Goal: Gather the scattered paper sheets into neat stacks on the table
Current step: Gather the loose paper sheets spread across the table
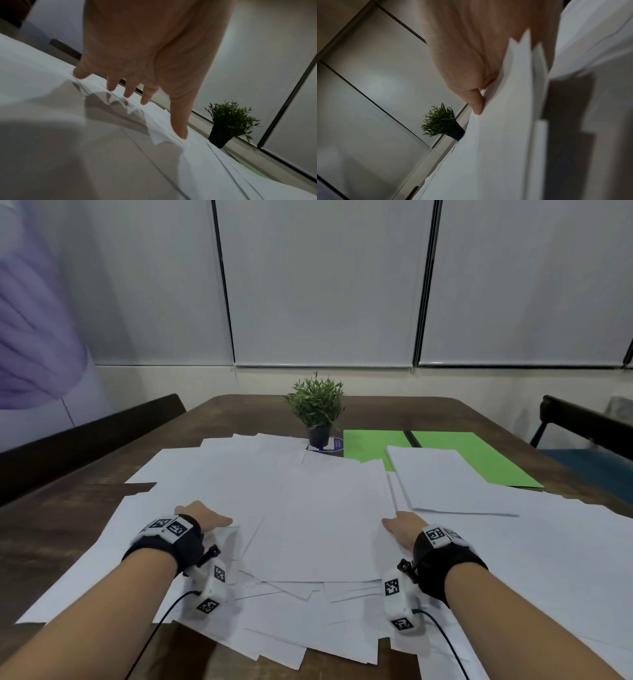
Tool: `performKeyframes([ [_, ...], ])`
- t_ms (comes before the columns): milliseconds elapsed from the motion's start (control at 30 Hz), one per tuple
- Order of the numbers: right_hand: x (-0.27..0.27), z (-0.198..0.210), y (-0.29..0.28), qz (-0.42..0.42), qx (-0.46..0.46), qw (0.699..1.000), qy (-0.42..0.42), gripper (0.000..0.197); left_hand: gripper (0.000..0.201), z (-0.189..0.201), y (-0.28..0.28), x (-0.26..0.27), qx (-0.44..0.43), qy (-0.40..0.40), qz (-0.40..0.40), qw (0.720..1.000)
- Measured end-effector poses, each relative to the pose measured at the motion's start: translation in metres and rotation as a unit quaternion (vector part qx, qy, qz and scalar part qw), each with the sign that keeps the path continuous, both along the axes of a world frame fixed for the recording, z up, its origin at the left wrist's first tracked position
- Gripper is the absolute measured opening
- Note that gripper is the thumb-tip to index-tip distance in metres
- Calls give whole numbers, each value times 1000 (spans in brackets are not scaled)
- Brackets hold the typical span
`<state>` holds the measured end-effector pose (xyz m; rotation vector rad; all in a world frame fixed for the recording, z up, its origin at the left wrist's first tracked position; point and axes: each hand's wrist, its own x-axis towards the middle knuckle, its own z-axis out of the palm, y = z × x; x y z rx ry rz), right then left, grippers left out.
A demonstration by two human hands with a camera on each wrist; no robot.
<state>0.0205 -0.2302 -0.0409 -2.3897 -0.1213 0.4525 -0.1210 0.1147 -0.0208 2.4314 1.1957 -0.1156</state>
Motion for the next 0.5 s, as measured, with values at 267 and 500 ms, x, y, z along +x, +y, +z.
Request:
performKeyframes([
  [267,3,-4,2,-9,25,1000,10,43,73,-11,-13,-4,24,119,-135,983],
  [500,-4,2,5,-18,-1,1000,8,43,81,3,-25,-1,13,151,-162,975],
])
